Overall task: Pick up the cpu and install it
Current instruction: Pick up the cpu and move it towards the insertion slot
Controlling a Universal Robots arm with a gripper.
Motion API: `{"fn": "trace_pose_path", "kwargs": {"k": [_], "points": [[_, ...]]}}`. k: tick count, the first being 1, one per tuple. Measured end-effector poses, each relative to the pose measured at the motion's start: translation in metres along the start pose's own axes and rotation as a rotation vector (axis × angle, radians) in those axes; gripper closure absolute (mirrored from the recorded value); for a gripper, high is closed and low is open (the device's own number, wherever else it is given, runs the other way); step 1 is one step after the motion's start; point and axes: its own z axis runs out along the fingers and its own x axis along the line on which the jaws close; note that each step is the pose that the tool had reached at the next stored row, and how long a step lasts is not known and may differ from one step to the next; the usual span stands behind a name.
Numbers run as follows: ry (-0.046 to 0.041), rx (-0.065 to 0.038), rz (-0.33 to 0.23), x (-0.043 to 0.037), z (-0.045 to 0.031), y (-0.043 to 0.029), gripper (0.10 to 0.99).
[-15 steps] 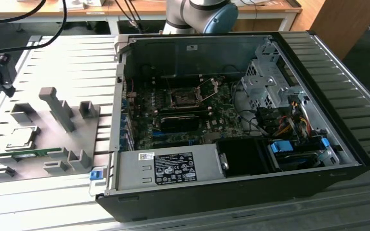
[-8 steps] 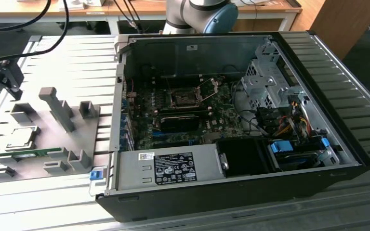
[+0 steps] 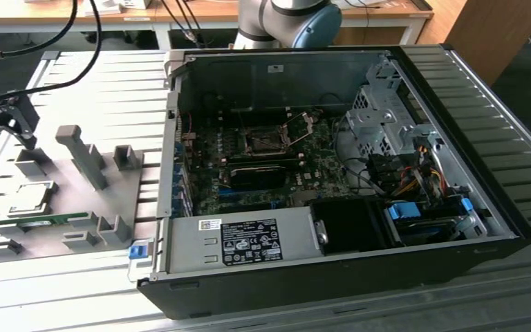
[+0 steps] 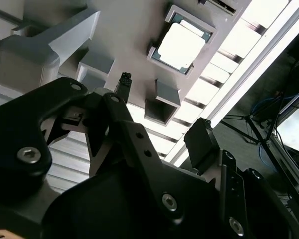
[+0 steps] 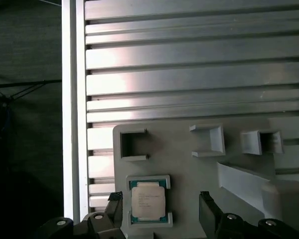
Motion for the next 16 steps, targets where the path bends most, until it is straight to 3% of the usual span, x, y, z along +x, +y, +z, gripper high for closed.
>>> {"fn": "trace_pose_path", "kwargs": {"k": [2,3,16], "points": [[0.0003,-0.003,0.000,0.0000,0.0016,-0.0003,0.373],[0.0001,-0.004,0.000,-0.0001,0.0030,-0.0006,0.310],[0.0018,-0.004,0.000,-0.0006,0.0169,-0.0035,0.310]]}}
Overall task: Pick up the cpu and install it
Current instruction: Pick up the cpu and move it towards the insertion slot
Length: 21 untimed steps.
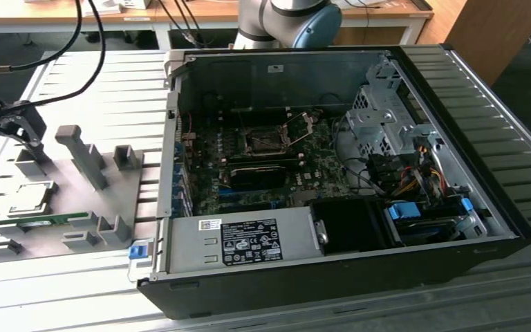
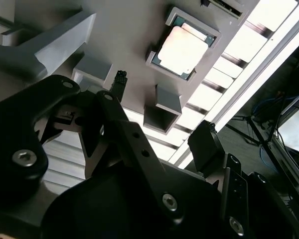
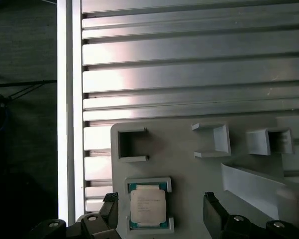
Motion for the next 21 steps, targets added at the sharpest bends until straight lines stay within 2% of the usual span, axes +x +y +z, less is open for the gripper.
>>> {"fn": "trace_pose_path", "kwargs": {"k": [8,10,11,15,17,21], "points": [[0.0000,0.000,0.000,0.0011,0.0105,-0.0014,0.310],[0.0000,0.000,0.000,0.0013,0.0141,-0.0019,0.298],[0.0000,0.000,0.000,0.0016,0.0159,-0.0021,0.239],[0.0002,0.000,-0.001,0.0039,0.0224,-0.0034,0.239],[0.0040,0.012,-0.003,0.0038,0.0230,-0.0038,0.239],[0.0109,0.052,-0.007,0.0038,0.0239,-0.0042,0.239]]}}
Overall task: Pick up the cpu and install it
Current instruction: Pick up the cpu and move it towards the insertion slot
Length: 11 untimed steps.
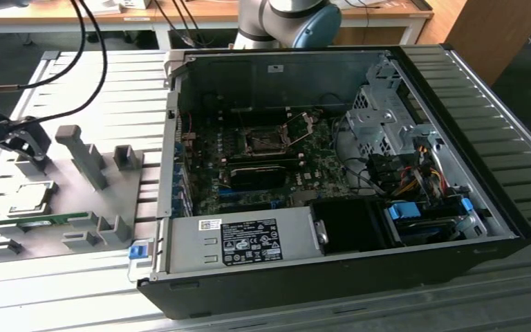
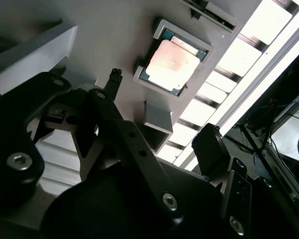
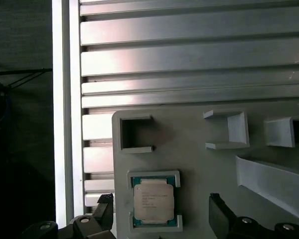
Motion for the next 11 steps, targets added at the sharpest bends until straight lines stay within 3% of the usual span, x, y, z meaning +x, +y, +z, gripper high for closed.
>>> {"fn": "trace_pose_path", "kwargs": {"k": [5,11], "points": [[0.0007,0.000,-0.007,0.0034,0.0075,-0.0047,0.239],[0.0018,-0.016,-0.008,0.0049,0.0155,-0.0086,0.239]]}}
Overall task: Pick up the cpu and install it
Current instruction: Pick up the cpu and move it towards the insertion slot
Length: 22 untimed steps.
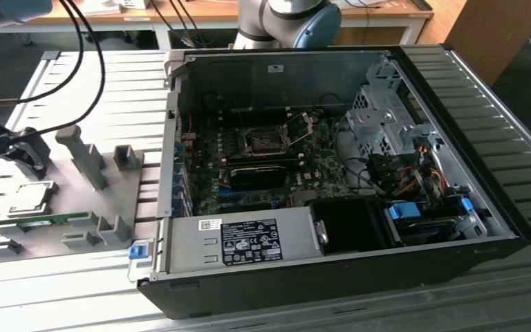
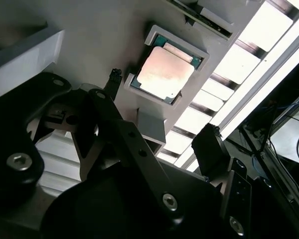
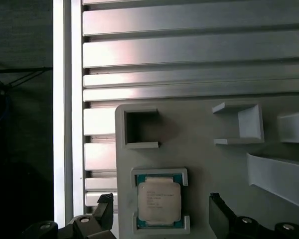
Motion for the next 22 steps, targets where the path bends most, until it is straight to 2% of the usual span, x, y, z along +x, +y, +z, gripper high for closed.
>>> {"fn": "trace_pose_path", "kwargs": {"k": [11,22], "points": [[0.0033,-0.009,0.000,-0.0008,0.0147,-0.0021,0.239],[0.0037,-0.009,-0.006,0.0004,0.0257,-0.0062,0.239]]}}
